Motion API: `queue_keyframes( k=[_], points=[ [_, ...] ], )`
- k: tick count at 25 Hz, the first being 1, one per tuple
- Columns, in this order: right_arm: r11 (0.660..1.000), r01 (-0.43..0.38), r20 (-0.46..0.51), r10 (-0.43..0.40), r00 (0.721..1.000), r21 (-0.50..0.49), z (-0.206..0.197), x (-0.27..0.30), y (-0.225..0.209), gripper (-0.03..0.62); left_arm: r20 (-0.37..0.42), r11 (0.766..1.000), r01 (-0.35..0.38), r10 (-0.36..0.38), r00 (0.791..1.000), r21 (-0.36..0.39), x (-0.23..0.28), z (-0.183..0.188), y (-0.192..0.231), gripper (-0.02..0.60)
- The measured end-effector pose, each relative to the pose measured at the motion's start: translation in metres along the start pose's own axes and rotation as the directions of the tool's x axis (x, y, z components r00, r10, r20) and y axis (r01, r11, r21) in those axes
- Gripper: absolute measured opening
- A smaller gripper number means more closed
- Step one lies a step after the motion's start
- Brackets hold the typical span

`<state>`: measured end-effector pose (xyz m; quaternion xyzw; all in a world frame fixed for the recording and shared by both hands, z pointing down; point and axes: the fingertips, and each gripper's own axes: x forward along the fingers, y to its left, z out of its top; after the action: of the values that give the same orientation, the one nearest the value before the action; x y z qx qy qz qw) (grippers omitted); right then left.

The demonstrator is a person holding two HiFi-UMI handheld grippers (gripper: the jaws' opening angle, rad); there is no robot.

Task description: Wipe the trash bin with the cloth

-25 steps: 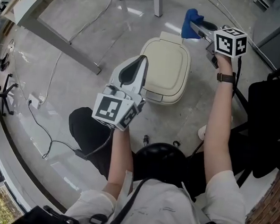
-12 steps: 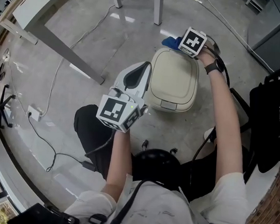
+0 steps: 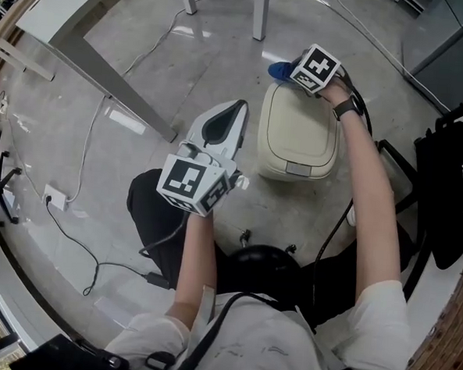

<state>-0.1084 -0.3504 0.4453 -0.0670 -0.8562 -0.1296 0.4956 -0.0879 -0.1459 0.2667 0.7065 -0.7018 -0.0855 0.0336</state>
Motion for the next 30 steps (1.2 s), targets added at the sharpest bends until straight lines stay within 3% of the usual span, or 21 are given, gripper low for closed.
queue_keyframes(
  k=[3,8,16,23,27,30],
  points=[
    [0.997,-0.042,-0.025,0.041,0.999,-0.060,0.019,0.007,0.022,0.054,0.019,1.000,-0.002,0.003,1.000,-0.009,-0.009,0.003,0.004,0.000],
    [0.969,-0.179,-0.053,0.172,0.984,-0.171,0.038,0.017,0.088,0.054,0.039,0.999,-0.032,0.033,0.999,-0.022,-0.026,0.008,0.006,0.000],
    [0.869,-0.339,-0.101,0.325,0.940,-0.360,0.030,0.010,0.210,0.054,0.060,0.999,-0.050,0.049,0.997,0.015,-0.041,0.027,0.004,0.000],
    [0.818,-0.368,-0.088,0.368,0.925,-0.441,0.006,-0.028,0.275,0.054,0.048,1.000,-0.021,0.021,0.999,-0.007,-0.036,0.018,-0.004,0.000],
    [0.819,-0.362,-0.078,0.367,0.927,-0.446,-0.023,-0.064,0.291,0.055,0.047,1.000,0.014,-0.014,0.999,-0.018,-0.025,0.013,-0.015,0.000],
    [0.839,-0.349,-0.066,0.355,0.932,-0.418,-0.055,-0.092,0.291,0.054,0.039,0.999,0.034,-0.033,0.999,-0.025,-0.014,0.010,-0.022,0.000]
  ],
)
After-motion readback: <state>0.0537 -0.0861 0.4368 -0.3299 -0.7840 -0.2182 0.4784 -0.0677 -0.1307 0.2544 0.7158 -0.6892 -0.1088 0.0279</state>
